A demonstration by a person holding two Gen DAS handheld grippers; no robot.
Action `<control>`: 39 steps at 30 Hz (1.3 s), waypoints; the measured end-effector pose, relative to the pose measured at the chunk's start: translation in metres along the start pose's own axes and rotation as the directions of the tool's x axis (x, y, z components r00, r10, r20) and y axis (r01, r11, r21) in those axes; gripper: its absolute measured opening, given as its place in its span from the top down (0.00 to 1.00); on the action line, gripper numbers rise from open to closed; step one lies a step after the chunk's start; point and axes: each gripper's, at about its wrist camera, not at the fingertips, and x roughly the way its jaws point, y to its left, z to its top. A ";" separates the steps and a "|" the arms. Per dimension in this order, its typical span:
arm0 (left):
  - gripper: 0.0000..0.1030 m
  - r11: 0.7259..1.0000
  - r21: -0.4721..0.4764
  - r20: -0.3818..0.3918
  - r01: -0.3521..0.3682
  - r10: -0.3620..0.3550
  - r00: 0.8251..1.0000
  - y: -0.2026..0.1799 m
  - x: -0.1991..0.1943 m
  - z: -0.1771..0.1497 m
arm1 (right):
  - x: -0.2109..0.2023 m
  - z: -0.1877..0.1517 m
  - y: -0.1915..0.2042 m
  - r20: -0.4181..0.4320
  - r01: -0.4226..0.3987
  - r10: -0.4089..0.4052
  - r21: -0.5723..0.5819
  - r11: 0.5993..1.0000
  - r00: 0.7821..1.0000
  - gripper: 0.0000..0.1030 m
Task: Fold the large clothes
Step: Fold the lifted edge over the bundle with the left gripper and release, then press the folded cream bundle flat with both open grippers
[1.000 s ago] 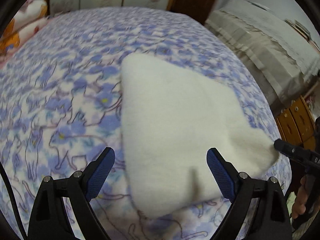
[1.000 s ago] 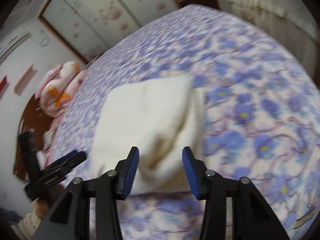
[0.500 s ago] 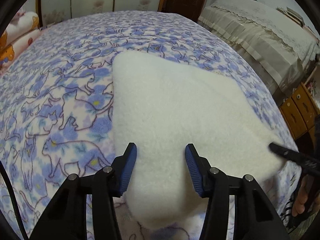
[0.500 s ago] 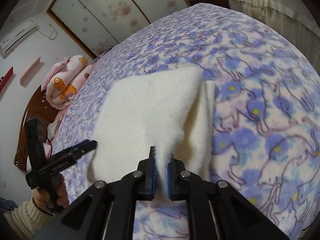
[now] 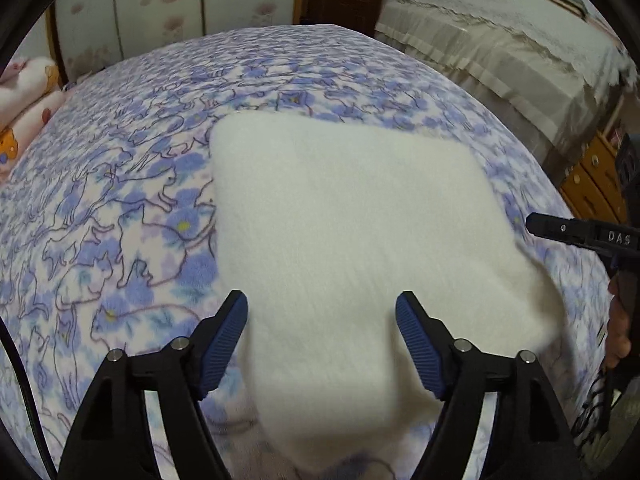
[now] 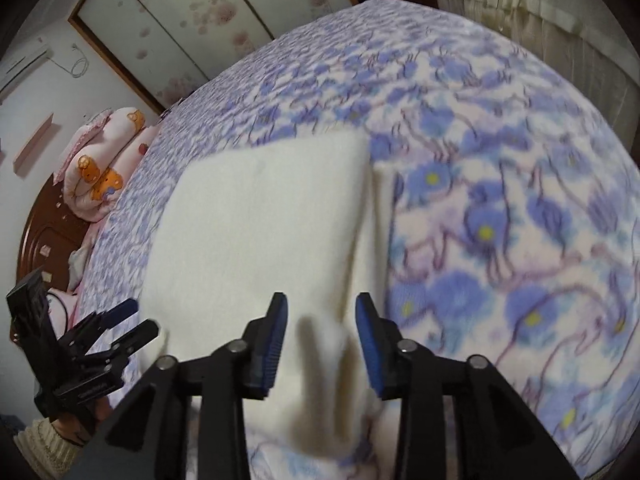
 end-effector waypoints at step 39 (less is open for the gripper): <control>0.15 0.981 -0.140 -0.018 0.138 -0.142 0.990 -0.005 0.004 0.018 | 0.026 -0.004 0.055 -0.026 -0.003 0.000 -0.118 0.993 1.000 0.70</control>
